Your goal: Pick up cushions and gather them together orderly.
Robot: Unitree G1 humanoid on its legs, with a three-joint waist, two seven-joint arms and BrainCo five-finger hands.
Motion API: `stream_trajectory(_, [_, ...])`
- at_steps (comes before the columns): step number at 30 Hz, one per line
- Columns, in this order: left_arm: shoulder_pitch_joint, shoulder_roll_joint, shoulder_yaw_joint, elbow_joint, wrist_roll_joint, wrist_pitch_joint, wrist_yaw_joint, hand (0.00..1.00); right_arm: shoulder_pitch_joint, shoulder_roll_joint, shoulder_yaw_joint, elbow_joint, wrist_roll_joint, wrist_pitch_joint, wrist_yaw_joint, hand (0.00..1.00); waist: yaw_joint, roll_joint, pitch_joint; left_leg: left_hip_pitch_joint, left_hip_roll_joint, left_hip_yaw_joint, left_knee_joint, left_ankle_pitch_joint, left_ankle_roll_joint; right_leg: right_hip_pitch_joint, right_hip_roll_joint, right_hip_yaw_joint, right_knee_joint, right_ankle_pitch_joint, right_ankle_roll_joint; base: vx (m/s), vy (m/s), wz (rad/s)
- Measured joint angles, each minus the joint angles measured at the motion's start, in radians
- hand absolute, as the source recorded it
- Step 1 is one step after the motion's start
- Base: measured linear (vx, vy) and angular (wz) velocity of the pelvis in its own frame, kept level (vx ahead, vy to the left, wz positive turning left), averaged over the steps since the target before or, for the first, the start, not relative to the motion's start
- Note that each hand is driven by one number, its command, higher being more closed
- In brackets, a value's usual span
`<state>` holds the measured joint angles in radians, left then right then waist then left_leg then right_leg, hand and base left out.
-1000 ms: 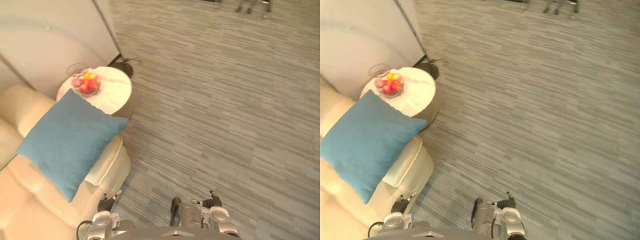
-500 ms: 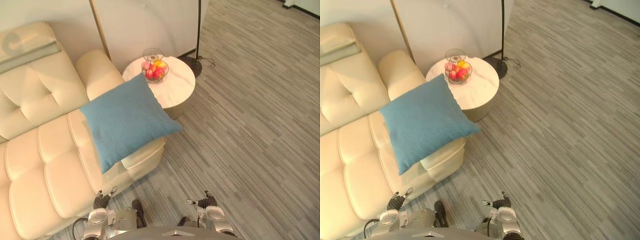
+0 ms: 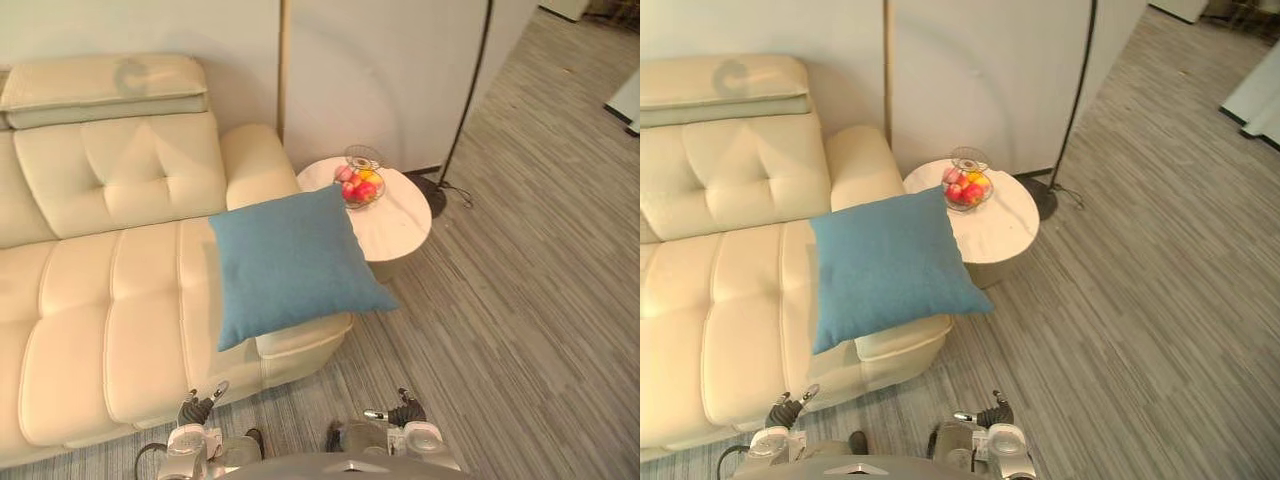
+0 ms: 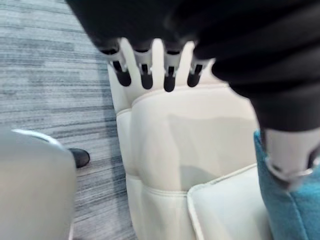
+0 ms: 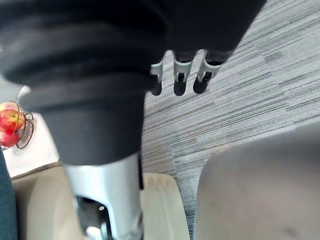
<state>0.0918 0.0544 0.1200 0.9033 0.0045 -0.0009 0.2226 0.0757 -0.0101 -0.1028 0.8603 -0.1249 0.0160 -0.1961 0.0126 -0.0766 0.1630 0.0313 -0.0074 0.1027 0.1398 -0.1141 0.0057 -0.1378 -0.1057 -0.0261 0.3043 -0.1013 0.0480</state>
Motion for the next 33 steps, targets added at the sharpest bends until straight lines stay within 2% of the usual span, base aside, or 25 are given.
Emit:
stream_trajectory(2, [0.003,-0.028,0.012,0.001,0.000,0.001,-0.004,0.00,0.012,0.005,-0.024,-0.023,-0.001,0.007,0.001,0.00,0.004,0.025,-0.016,0.001,0.027,-0.012,0.018,-0.019,-0.027,0.023,0.010,-0.044,-0.011,0.007,0.009,0.19,-0.185,0.41])
stream_trajectory(3, [0.003,-0.037,0.021,0.001,0.000,0.001,-0.006,0.00,0.013,0.005,-0.027,-0.025,-0.001,0.009,0.002,0.00,0.008,0.028,-0.013,-0.001,0.034,-0.011,0.019,-0.020,-0.036,0.024,0.016,-0.049,-0.016,0.006,0.008,0.13,-0.109,0.15])
stream_trajectory(4, [0.003,-0.051,0.036,0.000,0.000,0.001,-0.007,0.00,0.014,-0.005,-0.035,-0.027,-0.001,0.010,0.001,0.00,0.012,0.052,-0.019,-0.003,0.051,-0.015,0.015,-0.018,-0.041,0.033,0.027,-0.068,-0.034,0.007,0.007,0.17,-0.118,0.19])
stream_trajectory(6, [0.008,-0.065,0.037,0.001,0.001,0.001,-0.008,0.00,0.020,-0.008,-0.047,-0.029,-0.001,0.010,0.001,0.00,0.012,0.063,-0.026,0.003,0.061,-0.021,-0.007,-0.013,-0.047,0.050,0.038,-0.083,-0.056,0.007,0.006,0.16,-0.098,0.20])
stream_trajectory(9, [0.008,-0.062,0.037,0.003,0.002,0.001,-0.009,0.00,0.032,0.003,-0.067,-0.028,-0.001,0.010,0.001,0.00,0.014,0.065,-0.034,0.039,0.069,-0.025,-0.045,0.000,-0.062,0.095,0.045,-0.106,-0.097,0.009,0.004,0.15,-0.031,0.17])
stream_trajectory(15, [0.014,-0.038,0.034,0.014,0.001,0.003,-0.010,0.00,0.042,0.019,-0.068,-0.018,-0.001,0.010,0.001,0.00,0.012,0.028,-0.064,0.062,0.055,-0.017,-0.074,0.005,-0.061,0.146,0.041,-0.106,-0.195,0.044,0.013,0.09,0.048,0.01])
stream_trajectory(17, [0.014,-0.035,0.034,0.014,-0.001,0.004,-0.010,0.00,0.041,0.023,-0.071,-0.018,-0.001,0.010,0.001,0.00,0.012,0.025,-0.066,0.064,0.051,-0.014,-0.074,0.006,-0.060,0.155,0.040,-0.096,-0.218,0.058,0.016,0.01,0.057,-0.08])
stream_trajectory(23, [0.021,-0.024,0.045,0.009,-0.042,0.010,-0.009,0.00,0.043,0.027,-0.196,-0.074,0.022,0.011,-0.005,0.00,0.009,0.030,-0.067,0.077,0.044,0.004,-0.094,0.019,-0.047,0.173,0.039,-0.088,-0.251,0.085,0.017,-0.05,0.018,-0.05])
stream_trajectory(28, [0.049,-0.010,0.116,-0.068,-0.067,0.019,-0.012,0.00,0.060,-0.035,-0.274,-0.211,0.050,0.010,-0.013,0.00,-0.004,0.033,-0.070,0.077,0.042,0.010,-0.147,0.055,-0.043,0.149,0.044,-0.071,-0.258,0.105,0.011,-0.12,-0.016,-0.06])
stream_trajectory(33, [0.050,0.047,0.174,-0.146,-0.097,0.021,-0.014,0.00,0.055,-0.107,-0.313,-0.280,0.051,0.013,-0.026,0.00,-0.012,0.041,-0.079,0.074,0.040,0.013,-0.181,0.080,-0.050,0.145,0.047,-0.067,-0.294,0.138,0.003,-0.10,-0.016,-0.04])
